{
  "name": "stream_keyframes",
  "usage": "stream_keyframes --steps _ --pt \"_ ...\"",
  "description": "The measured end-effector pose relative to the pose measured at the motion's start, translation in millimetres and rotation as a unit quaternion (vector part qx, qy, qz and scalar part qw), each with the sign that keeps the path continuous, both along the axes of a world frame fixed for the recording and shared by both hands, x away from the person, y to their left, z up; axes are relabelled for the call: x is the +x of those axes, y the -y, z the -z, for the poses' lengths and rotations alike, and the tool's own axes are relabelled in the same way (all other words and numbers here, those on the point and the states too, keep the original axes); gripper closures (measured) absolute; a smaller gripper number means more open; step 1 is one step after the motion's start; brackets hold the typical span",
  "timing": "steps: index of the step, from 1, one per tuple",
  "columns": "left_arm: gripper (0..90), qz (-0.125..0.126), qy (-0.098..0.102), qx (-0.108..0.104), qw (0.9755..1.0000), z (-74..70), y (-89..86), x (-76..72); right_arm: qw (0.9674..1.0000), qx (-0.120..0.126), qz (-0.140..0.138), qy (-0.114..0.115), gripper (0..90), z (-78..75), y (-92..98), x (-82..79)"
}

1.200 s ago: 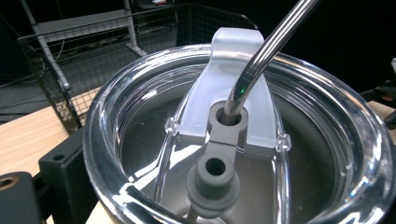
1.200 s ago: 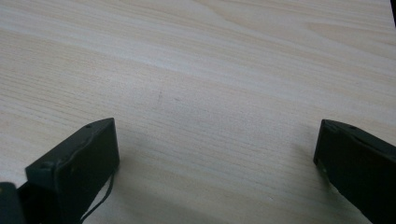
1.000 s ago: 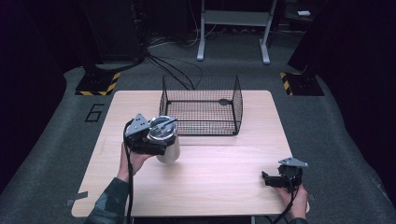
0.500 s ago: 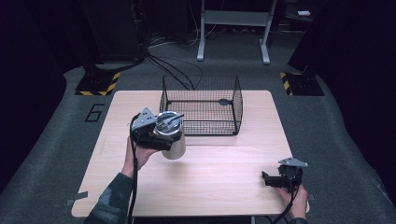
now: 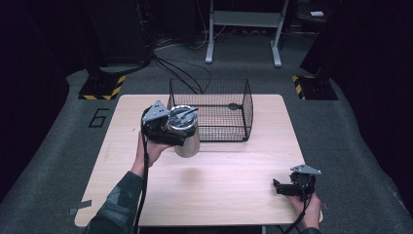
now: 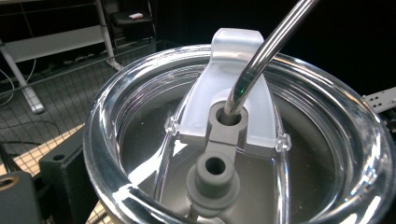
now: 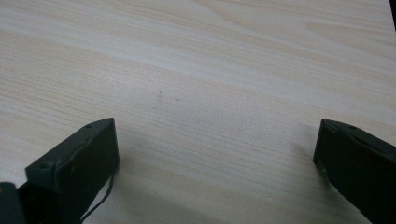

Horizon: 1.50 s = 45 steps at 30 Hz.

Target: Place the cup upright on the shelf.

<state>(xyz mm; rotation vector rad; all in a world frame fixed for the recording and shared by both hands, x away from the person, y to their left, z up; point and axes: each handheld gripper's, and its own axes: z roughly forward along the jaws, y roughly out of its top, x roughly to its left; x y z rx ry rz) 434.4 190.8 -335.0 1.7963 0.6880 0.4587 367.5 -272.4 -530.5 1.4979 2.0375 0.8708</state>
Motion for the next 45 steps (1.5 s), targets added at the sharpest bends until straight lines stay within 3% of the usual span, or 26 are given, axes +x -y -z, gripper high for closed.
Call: stream_keyframes --steps 24,45 --pt "3.6 0.002 0.011 0.016 0.9998 -28.4 25.2 35.6 1.0000 0.000 0.000 0.000 0.0 0.0 0.0 0.0" --pt "3.6 -0.014 0.010 0.029 0.9994 -33.6 39.9 64.2 1.0000 0.000 0.001 0.000 0.0 0.0 -0.1 -0.1"
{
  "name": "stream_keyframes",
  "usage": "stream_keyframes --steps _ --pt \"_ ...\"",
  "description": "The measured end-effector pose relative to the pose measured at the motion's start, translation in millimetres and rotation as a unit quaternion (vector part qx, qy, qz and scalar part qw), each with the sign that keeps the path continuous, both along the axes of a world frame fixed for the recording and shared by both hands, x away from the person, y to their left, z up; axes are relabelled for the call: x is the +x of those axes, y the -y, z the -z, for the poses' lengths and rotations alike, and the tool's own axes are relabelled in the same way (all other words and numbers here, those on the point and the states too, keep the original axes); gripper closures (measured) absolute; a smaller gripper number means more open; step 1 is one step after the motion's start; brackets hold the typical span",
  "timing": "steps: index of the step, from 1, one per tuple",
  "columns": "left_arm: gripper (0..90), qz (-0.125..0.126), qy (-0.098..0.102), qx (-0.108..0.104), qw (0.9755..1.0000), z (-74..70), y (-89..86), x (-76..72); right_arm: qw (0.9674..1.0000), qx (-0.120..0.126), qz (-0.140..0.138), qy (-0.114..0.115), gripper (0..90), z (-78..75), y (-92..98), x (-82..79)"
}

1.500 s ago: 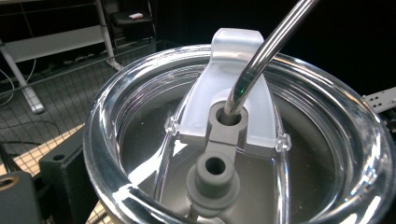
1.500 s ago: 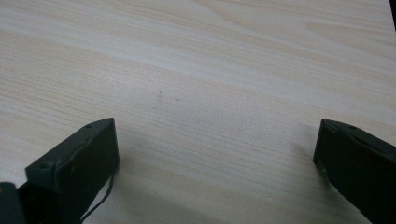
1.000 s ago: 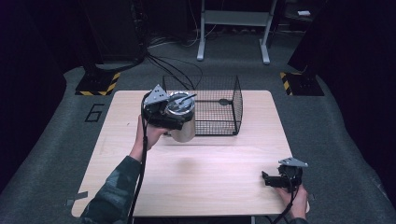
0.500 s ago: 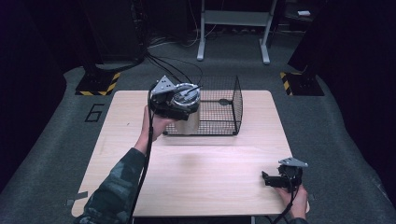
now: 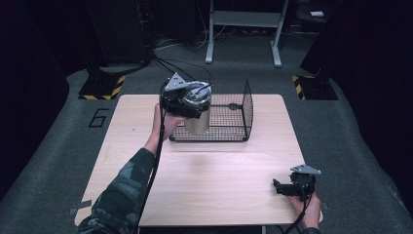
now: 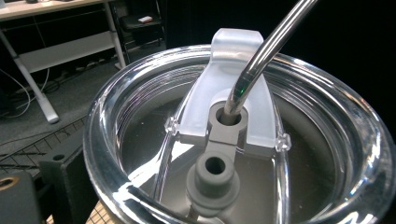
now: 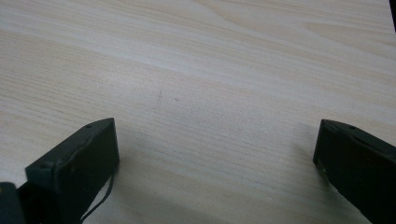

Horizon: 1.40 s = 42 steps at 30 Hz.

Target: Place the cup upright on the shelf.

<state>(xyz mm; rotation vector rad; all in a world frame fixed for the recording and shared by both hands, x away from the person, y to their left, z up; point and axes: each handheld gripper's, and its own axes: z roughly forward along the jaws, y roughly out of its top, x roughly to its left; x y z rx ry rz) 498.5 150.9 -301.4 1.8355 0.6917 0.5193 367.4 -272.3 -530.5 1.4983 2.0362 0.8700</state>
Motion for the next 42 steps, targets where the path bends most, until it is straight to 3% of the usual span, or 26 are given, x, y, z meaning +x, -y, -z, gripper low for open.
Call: stream_keyframes --steps 21,26,42 --pt "3.6 -0.038 0.001 0.003 0.9993 5.2 14.5 34.0 1.0000 -0.001 0.000 -0.001 0.0 -0.2 -0.1 -0.1" --pt "3.6 -0.050 0.008 -0.005 0.9987 6.7 15.9 39.8 1.0000 0.001 0.003 -0.002 0.0 -0.3 -0.6 -0.1" --pt "3.6 -0.083 -0.008 -0.007 0.9965 20.7 27.9 67.5 1.0000 0.001 0.002 -0.002 0.0 -0.4 -0.4 -0.1"
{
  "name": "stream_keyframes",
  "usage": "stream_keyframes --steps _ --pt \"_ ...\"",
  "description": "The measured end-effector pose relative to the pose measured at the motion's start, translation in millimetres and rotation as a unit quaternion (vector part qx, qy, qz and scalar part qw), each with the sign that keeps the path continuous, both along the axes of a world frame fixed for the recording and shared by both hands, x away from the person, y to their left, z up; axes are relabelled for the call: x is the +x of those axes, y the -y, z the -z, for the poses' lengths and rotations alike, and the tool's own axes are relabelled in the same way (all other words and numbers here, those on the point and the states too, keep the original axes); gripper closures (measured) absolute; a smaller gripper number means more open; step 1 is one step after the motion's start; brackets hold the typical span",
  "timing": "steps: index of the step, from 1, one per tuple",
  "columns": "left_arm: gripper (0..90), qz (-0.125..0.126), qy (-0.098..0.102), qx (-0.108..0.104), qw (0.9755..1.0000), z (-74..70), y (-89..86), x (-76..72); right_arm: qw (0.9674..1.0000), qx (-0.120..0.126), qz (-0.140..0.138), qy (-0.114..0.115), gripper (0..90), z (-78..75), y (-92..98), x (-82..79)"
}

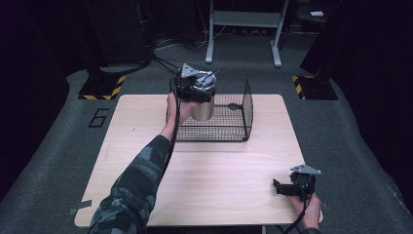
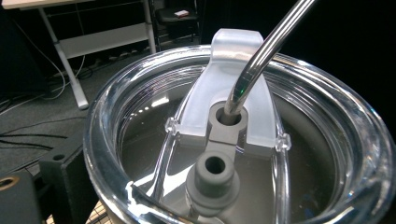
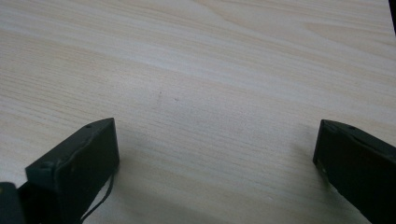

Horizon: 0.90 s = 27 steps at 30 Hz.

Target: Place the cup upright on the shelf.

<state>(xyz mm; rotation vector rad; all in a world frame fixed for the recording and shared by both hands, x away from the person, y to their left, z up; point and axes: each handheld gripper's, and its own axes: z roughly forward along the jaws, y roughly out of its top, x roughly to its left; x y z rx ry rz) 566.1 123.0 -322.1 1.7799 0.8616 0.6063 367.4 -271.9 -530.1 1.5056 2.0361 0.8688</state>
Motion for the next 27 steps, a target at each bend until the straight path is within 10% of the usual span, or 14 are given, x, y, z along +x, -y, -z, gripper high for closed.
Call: stream_keyframes --steps 27 --pt "3.6 -0.034 -0.056 0.022 0.9976 48.0 15.4 31.3 1.0000 0.000 0.002 0.002 0.0 0.1 -0.7 -0.4"
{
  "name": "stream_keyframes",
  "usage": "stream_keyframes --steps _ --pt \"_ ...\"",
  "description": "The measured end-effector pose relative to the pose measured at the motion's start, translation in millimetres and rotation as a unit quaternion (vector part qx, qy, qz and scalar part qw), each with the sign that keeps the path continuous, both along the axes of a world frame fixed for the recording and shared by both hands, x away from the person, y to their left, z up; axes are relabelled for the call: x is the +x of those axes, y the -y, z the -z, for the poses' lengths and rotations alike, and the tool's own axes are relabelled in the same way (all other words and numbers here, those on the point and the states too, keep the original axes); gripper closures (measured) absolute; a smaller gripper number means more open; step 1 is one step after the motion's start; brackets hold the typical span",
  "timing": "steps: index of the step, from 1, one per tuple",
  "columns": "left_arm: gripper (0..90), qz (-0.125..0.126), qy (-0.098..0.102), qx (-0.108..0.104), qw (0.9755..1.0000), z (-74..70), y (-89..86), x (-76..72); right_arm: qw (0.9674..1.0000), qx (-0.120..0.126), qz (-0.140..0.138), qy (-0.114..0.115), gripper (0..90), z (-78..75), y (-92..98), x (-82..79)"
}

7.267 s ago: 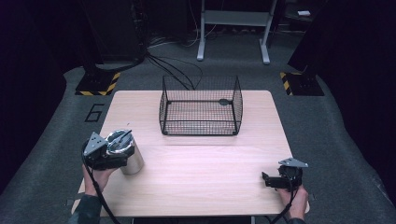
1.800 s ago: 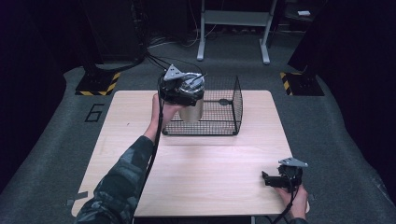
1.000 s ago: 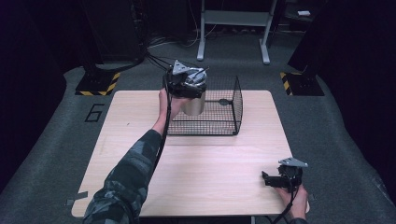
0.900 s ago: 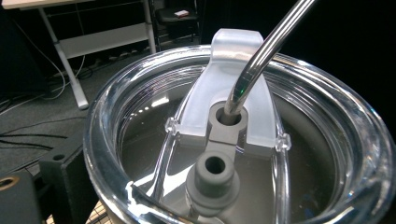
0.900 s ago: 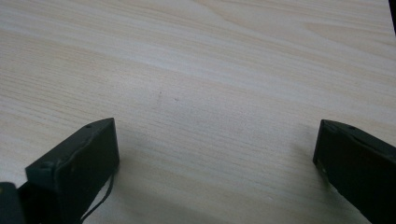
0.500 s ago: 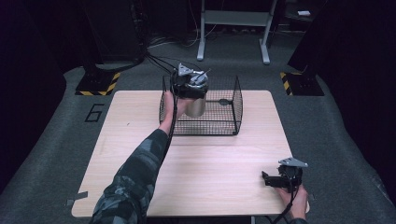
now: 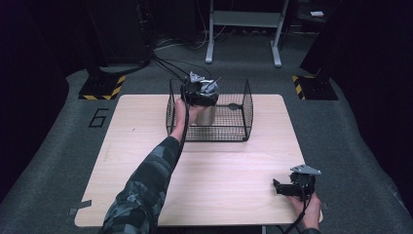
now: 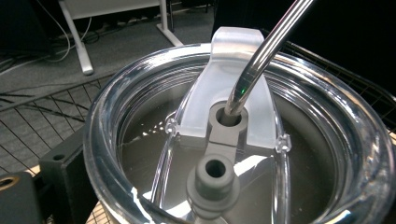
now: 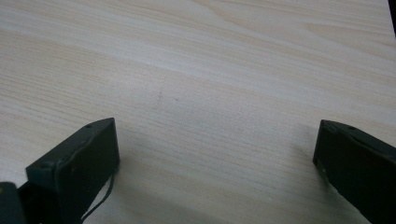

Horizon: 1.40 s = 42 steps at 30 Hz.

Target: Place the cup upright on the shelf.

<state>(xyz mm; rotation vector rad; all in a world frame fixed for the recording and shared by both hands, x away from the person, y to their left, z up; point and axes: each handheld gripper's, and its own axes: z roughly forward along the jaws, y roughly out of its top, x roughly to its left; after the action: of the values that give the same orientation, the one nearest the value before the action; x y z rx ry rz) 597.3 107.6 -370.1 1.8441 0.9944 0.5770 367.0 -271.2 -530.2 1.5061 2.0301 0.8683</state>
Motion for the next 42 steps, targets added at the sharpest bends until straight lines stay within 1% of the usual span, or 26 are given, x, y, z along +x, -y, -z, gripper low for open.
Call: stream_keyframes --steps 5,9,10,12,13,15,17,20,26,28,29,34,36,38,39,40,42 --pt "3.6 -0.001 -0.008 0.005 1.0000 6.0 1.3 2.5 1.0000 0.000 0.000 0.001 0.0 0.0 -0.1 0.0" --pt "3.6 -0.007 -0.011 0.003 0.9999 11.0 1.1 4.2 1.0000 0.001 0.000 0.000 0.0 0.0 -0.2 -0.1" --pt "3.6 -0.009 -0.014 0.002 0.9999 13.3 0.8 5.0 1.0000 0.001 0.001 0.000 0.0 0.0 -0.2 -0.2" --pt "3.6 -0.012 -0.021 0.006 0.9997 18.5 0.2 6.5 1.0000 -0.001 -0.002 -0.001 0.0 0.0 0.2 -0.2" --pt "3.5 -0.012 -0.021 0.006 0.9997 18.5 0.2 6.5 1.0000 -0.001 -0.002 -0.001 0.0 0.0 0.2 -0.2" --pt "3.5 -0.015 -0.025 0.005 0.9996 22.0 0.3 7.3 1.0000 -0.001 -0.001 -0.001 0.0 0.0 0.2 -0.1" --pt "3.5 -0.020 -0.036 0.003 0.9991 27.2 0.1 8.1 1.0000 0.000 0.000 -0.001 0.0 -0.1 0.0 -0.2" --pt "3.5 -0.024 -0.041 -0.001 0.9989 30.0 0.1 8.9 1.0000 0.000 0.000 -0.002 0.0 -0.1 0.0 -0.2" --pt "3.5 -0.025 -0.044 0.003 0.9987 32.9 1.8 9.7 1.0000 -0.001 -0.002 -0.001 0.0 0.0 0.2 -0.1" --pt "3.5 -0.022 -0.044 0.006 0.9988 34.6 2.9 10.1 1.0000 0.000 0.000 -0.002 0.0 -0.1 -0.1 -0.2" --pt "3.6 -0.021 -0.045 0.012 0.9987 34.9 3.3 10.0 1.0000 0.000 0.000 -0.002 0.0 -0.1 -0.1 -0.2" --pt "3.5 -0.017 -0.040 0.018 0.9989 36.5 5.3 9.0 1.0000 0.000 0.000 -0.002 0.0 -0.1 0.0 -0.2" --pt "3.5 -0.015 -0.036 0.022 0.9990 37.7 5.9 7.6 1.0000 0.000 0.000 -0.001 0.0 0.0 -0.1 -0.2" --pt "3.5 -0.014 -0.033 0.021 0.9991 39.1 6.0 4.9 1.0000 -0.001 -0.001 -0.001 0.0 -0.1 0.0 -0.2" --pt "3.5 -0.011 -0.032 0.026 0.9991 39.9 4.3 3.3 1.0000 0.000 0.000 -0.001 0.0 -0.1 -0.2 -0.3" --pt "3.5 -0.011 -0.030 0.020 0.9993 41.4 3.8 1.5 1.0000 0.000 0.000 -0.001 0.0 -0.1 -0.2 -0.3" --pt "3.5 -0.005 -0.031 0.026 0.9992 43.0 -1.4 -3.3 1.0000 -0.002 -0.002 0.000 0.0 0.0 0.1 -0.2"
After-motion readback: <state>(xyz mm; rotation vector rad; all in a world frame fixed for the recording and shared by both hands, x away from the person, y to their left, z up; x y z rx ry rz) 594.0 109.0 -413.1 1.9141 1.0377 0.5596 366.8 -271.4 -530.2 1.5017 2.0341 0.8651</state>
